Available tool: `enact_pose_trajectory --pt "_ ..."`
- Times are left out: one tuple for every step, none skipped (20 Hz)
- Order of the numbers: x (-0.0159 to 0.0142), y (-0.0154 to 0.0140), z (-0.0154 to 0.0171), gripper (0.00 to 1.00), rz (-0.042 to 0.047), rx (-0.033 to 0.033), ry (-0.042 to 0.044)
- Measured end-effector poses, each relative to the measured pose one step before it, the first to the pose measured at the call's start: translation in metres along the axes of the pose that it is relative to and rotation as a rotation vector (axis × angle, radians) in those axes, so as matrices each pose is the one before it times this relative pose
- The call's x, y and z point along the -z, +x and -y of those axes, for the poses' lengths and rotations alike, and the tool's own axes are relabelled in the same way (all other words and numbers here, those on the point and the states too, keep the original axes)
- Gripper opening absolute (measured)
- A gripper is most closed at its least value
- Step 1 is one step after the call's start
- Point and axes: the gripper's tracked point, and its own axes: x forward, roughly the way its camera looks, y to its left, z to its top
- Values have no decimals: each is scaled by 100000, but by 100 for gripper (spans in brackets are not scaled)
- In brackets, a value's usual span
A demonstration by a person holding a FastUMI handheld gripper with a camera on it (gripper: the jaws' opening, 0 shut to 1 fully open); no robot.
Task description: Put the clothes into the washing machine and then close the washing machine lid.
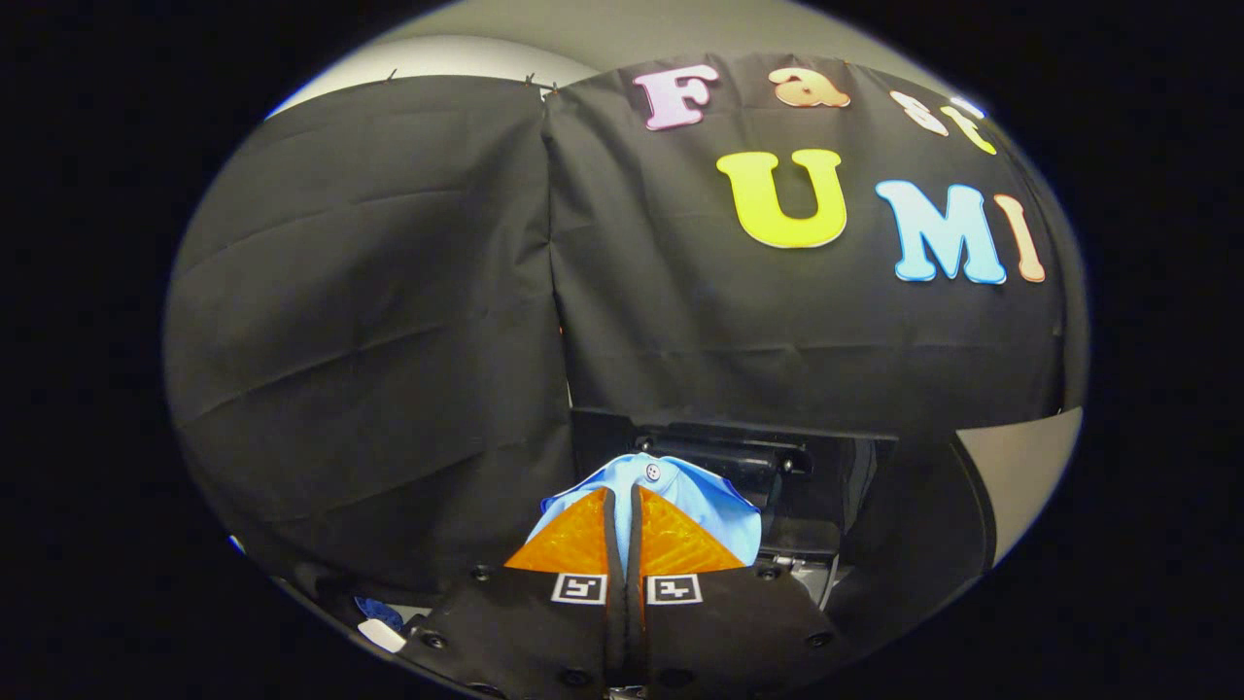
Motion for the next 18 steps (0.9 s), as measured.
enact_pose_trajectory --pt "1132 605 243 1 -2105 639 192" --pt "1206 525 18 1 -1960 837 -145" --pt "804 554 127 1 -1243 1194 128" --pt "926 576 -59 1 -1099 971 17" --pt "833 504 269 1 -1053 1219 -139" --pt "670 470 464 1 -695 1532 -235" --pt "554 665 355 1 -960 919 -296" --pt "666 485 279 1 -829 1029 -4" --pt "636 487 104 2 -993 1239 -150" --pt "637 482 327 1 -1441 1258 -76" --pt "841 448 130 1 -1584 1141 189" --pt "860 490 286 2 -1926 937 264" --pt "930 248 -44 2 -1689 396 404" --pt "700 119 -200 2 -1406 -273 285" --pt "821 282 -12 8 -1018 801 -461" --pt "176 -126 35 8 1188 734 -762" --pt "-63 -381 149 21 1096 1611 -791" --pt "223 242 136 34 479 1269 -544"
